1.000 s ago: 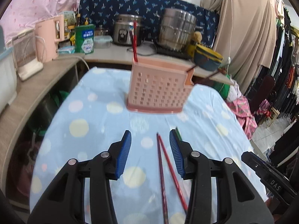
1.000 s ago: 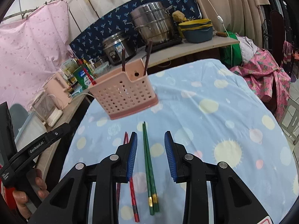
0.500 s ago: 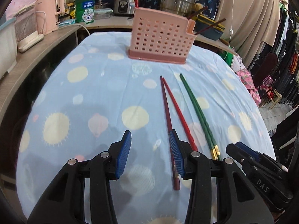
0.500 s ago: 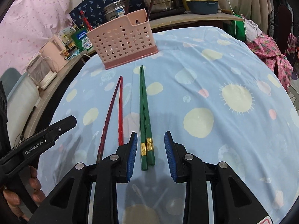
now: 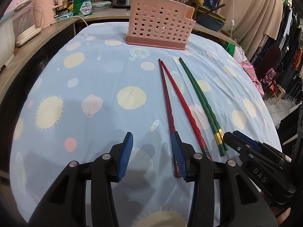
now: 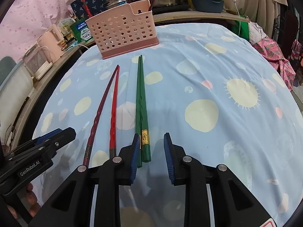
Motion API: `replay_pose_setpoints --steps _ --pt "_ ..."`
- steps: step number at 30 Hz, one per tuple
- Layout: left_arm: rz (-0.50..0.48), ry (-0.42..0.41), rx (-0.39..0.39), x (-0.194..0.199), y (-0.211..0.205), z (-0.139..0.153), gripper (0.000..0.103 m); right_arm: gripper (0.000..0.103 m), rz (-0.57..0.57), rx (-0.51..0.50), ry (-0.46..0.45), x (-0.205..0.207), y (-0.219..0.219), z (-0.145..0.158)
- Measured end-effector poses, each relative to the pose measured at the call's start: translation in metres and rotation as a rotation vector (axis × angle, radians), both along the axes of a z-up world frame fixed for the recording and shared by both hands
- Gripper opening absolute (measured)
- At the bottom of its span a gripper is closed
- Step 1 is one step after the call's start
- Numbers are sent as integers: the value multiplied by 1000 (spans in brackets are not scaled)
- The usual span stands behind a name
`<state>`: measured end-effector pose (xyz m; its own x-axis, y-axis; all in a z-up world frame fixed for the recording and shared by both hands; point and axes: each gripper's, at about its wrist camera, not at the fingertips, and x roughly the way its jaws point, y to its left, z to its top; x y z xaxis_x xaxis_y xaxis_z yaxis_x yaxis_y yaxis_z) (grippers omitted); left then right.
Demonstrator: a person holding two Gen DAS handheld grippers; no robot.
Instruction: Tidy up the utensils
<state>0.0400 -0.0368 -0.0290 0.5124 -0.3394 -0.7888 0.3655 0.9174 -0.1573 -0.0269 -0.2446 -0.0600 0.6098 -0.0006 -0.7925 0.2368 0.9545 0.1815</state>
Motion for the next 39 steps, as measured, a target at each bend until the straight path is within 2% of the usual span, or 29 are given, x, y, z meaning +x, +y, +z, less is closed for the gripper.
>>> replay_pose_setpoints --steps 4,39 --pt "-7 3 5 -1 -4 -2 41 19 5 -2 7 1 1 -2" --pt "-56 30 28 -8 -19 -13 41 14 0 -19 16 2 1 -11"
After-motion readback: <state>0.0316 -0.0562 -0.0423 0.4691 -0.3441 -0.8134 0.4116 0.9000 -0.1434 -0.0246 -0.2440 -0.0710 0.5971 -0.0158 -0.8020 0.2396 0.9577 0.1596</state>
